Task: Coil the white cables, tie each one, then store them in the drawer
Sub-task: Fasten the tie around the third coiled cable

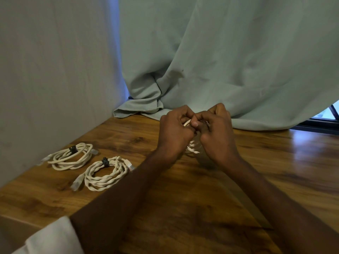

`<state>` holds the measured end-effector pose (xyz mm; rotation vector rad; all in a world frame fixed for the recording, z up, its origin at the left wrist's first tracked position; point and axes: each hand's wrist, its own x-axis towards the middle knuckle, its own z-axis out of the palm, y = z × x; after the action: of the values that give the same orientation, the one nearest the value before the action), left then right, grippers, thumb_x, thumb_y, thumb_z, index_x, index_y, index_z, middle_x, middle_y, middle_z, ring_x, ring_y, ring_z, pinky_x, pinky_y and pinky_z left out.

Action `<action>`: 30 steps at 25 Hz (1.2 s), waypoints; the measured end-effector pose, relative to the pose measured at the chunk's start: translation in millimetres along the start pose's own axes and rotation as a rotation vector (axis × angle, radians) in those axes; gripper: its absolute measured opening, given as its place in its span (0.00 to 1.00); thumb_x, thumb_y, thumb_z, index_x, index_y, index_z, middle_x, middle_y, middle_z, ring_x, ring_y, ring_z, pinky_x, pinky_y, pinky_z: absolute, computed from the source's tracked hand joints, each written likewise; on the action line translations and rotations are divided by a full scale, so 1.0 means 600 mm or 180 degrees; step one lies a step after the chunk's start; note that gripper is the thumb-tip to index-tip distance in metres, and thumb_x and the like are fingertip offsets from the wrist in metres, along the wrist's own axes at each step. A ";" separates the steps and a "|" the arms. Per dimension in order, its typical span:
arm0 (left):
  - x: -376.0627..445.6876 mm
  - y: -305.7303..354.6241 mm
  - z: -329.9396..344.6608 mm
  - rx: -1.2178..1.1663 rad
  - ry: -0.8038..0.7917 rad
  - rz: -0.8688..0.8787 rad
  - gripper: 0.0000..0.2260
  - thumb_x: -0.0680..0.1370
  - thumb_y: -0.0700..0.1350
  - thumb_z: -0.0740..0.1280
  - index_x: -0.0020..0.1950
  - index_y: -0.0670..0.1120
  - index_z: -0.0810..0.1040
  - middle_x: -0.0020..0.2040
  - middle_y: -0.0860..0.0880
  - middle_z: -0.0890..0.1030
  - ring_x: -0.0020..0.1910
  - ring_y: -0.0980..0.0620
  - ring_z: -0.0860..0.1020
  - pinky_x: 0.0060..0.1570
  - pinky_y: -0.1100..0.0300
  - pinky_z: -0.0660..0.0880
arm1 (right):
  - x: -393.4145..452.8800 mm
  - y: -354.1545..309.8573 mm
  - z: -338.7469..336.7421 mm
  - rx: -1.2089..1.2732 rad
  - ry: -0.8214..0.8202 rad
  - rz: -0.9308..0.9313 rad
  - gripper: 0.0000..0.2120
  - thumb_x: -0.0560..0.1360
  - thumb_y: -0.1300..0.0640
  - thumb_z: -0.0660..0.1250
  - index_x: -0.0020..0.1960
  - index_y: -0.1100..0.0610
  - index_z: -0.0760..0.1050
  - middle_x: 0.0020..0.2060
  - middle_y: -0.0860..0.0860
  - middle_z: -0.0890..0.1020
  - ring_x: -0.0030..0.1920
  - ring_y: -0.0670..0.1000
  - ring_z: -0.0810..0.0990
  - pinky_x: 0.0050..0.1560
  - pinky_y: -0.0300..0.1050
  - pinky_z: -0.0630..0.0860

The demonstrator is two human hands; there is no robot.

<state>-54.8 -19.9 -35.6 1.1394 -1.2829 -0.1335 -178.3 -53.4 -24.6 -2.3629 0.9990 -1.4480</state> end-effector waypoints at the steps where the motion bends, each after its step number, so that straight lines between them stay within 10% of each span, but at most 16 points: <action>1: -0.001 0.001 0.002 -0.0041 -0.0018 -0.0024 0.08 0.72 0.34 0.76 0.41 0.45 0.82 0.30 0.56 0.81 0.30 0.62 0.78 0.29 0.66 0.71 | 0.002 0.001 -0.003 0.0181 0.0022 0.0023 0.06 0.81 0.59 0.70 0.49 0.50 0.84 0.47 0.47 0.72 0.52 0.50 0.74 0.48 0.34 0.69; 6: 0.009 -0.008 0.004 -0.0402 0.0035 -0.0299 0.11 0.70 0.34 0.80 0.43 0.47 0.82 0.38 0.50 0.87 0.39 0.53 0.87 0.39 0.55 0.83 | 0.021 0.021 -0.028 0.1723 0.0190 0.0600 0.08 0.83 0.62 0.66 0.55 0.54 0.84 0.49 0.49 0.86 0.50 0.44 0.83 0.49 0.36 0.77; 24: 0.028 -0.018 -0.004 -0.2096 -0.0113 -0.1462 0.12 0.78 0.33 0.73 0.60 0.37 0.80 0.47 0.39 0.87 0.43 0.45 0.86 0.48 0.50 0.85 | 0.034 0.058 -0.060 0.2912 -0.1458 0.1746 0.12 0.80 0.59 0.69 0.63 0.57 0.82 0.54 0.56 0.88 0.52 0.53 0.87 0.53 0.48 0.83; 30: 0.018 -0.013 -0.005 -0.2103 -0.0653 -0.1903 0.12 0.82 0.41 0.69 0.63 0.37 0.81 0.49 0.40 0.87 0.47 0.45 0.87 0.50 0.51 0.84 | 0.033 0.067 -0.042 0.3072 -0.0728 0.1794 0.12 0.80 0.65 0.69 0.63 0.63 0.82 0.53 0.60 0.88 0.55 0.59 0.87 0.54 0.52 0.85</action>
<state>-45.1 -28.8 -33.6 0.9002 -0.9191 -1.0605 -211.6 -91.9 -17.2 -1.3604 0.6060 -1.0453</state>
